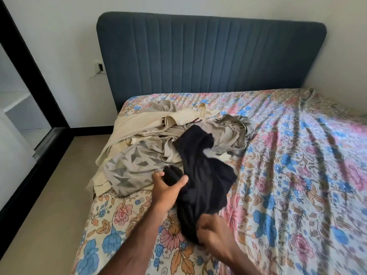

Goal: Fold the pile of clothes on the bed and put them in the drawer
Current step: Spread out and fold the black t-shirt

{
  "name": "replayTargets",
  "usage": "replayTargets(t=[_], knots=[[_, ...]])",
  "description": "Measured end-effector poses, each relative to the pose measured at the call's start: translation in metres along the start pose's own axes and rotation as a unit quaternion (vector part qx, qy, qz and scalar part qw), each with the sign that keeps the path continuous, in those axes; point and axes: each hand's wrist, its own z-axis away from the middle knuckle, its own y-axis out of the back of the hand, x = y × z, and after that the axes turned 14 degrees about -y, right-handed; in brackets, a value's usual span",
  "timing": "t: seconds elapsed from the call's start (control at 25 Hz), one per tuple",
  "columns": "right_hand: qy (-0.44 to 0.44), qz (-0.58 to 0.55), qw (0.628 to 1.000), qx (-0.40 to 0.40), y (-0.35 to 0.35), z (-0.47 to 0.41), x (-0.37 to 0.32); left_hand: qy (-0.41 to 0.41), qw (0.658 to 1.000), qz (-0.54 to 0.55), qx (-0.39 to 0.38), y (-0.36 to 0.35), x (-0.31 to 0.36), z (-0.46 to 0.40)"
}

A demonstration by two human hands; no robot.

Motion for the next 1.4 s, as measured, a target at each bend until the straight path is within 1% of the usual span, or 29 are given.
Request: replayTargets(t=[0.04,0.08,0.12,0.16,0.2,0.24,0.28,0.36,0.4,0.48,0.52,0.6,0.68,0.72,0.76,0.8,0.84,0.88,0.92,0.96,1.0,1.08,1.16,1.2,1.24,1.28,1.32,1.36,1.4], knots=[[-0.003,0.029,0.999,-0.025,0.005,0.013,0.003,-0.005,1.0,-0.016,-0.007,-0.004,-0.007,0.009],[-0.006,0.032,0.999,-0.019,0.011,0.02,0.003,-0.016,0.998,-0.057,-0.026,-0.006,-0.014,0.017],[-0.009,0.01,0.999,0.029,0.018,0.019,0.003,-0.026,0.993,-0.106,-0.053,-0.004,-0.018,0.023],[-0.024,-0.014,0.992,0.121,0.024,0.012,0.003,-0.035,0.984,-0.152,-0.087,0.001,-0.02,0.028],[-0.034,-0.021,0.975,0.217,0.03,0.001,0.004,-0.04,0.972,-0.194,-0.127,0.008,-0.02,0.032],[-0.046,-0.009,0.961,0.273,0.036,-0.008,0.002,-0.043,0.957,-0.231,-0.167,0.018,-0.02,0.035],[-0.06,0.009,0.961,0.27,0.039,-0.02,0.002,-0.04,0.942,-0.266,-0.201,0.029,-0.021,0.037],[-0.106,0.046,0.973,0.198,0.038,-0.04,0.01,-0.026,0.913,-0.324,-0.246,0.054,-0.023,0.046],[-0.121,0.071,0.975,0.17,0.036,-0.043,0.014,-0.015,0.906,-0.342,-0.249,0.064,-0.025,0.051],[-0.117,0.138,0.972,0.147,0.029,-0.038,0.018,-0.018,0.899,-0.382,-0.213,0.078,-0.027,0.065],[-0.096,0.169,0.971,0.14,0.024,-0.027,0.017,-0.041,0.889,-0.42,-0.177,0.079,-0.024,0.07],[-0.053,0.169,0.976,0.129,0.003,0.009,0.014,-0.13,0.852,-0.5,-0.086,0.073,-0.016,0.081],[0.003,0.17,0.98,0.107,-0.029,0.057,0.012,-0.264,0.824,-0.502,-0.005,0.058,-0.007,0.092],[0.023,0.174,0.981,0.086,-0.042,0.08,0.009,-0.34,0.804,-0.488,0.019,0.048,-0.002,0.099],[0.039,0.171,0.983,0.064,-0.048,0.099,0.006,-0.402,0.78,-0.48,0.023,0.036,-0.001,0.109],[0.042,0.138,0.989,0.041,-0.049,0.11,0.006,-0.424,0.773,-0.471,-0.006,0.025,0.002,0.122],[0.033,0.088,0.995,0.029,-0.043,0.112,0.006,-0.396,0.793,-0.461,-0.051,0.015,0.001,0.133],[0.023,0.04,0.998,0.051,-0.035,0.11,0.01,-0.306,0.829,-0.455,-0.109,0.007,0.001,0.143],[0.014,0.007,0.995,0.101,-0.024,0.103,0.015,-0.206,0.861,-0.435,-0.163,0.0,-0.001,0.15],[0.004,-0.013,0.988,0.157,-0.013,0.092,0.02,-0.133,0.88,-0.416,-0.185,-0.006,-0.005,0.153],[-0.011,-0.022,0.981,0.192,-0.003,0.081,0.024,-0.091,0.892,-0.402,-0.185,-0.011,-0.009,0.155],[-0.029,0.005,0.979,0.203,0.004,0.059,0.034,-0.063,0.904,-0.39,-0.164,-0.016,-0.013,0.155],[-0.029,0.018,0.985,0.168,0.005,0.042,0.041,-0.051,0.904,-0.396,-0.154,-0.018,-0.015,0.156],[-0.027,0.014,0.987,0.155,0.007,0.036,0.041,-0.038,0.915,-0.369,-0.16,-0.017,-0.014,0.157],[-0.02,0.016,0.988,0.153,0.009,0.03,0.04,-0.03,0.936,-0.312,-0.161,-0.014,-0.013,0.157],[-0.005,0.039,0.986,0.161,0.013,0.024,0.037,-0.016,0.964,-0.215,-0.158,-0.008,-0.009,0.156],[0.013,0.087,0.982,0.167,0.016,0.018,0.033,0.003,0.985,-0.073,-0.155,0.0,-0.004,0.156],[0.037,0.14,0.975,0.168,0.02,0.012,0.028,0.024,0.985,0.071,-0.157,0.008,0.007,0.158],[0.069,0.173,0.969,0.163,0.025,0.007,0.021,0.056,0.964,0.204,-0.16,0.02,0.017,0.158]])
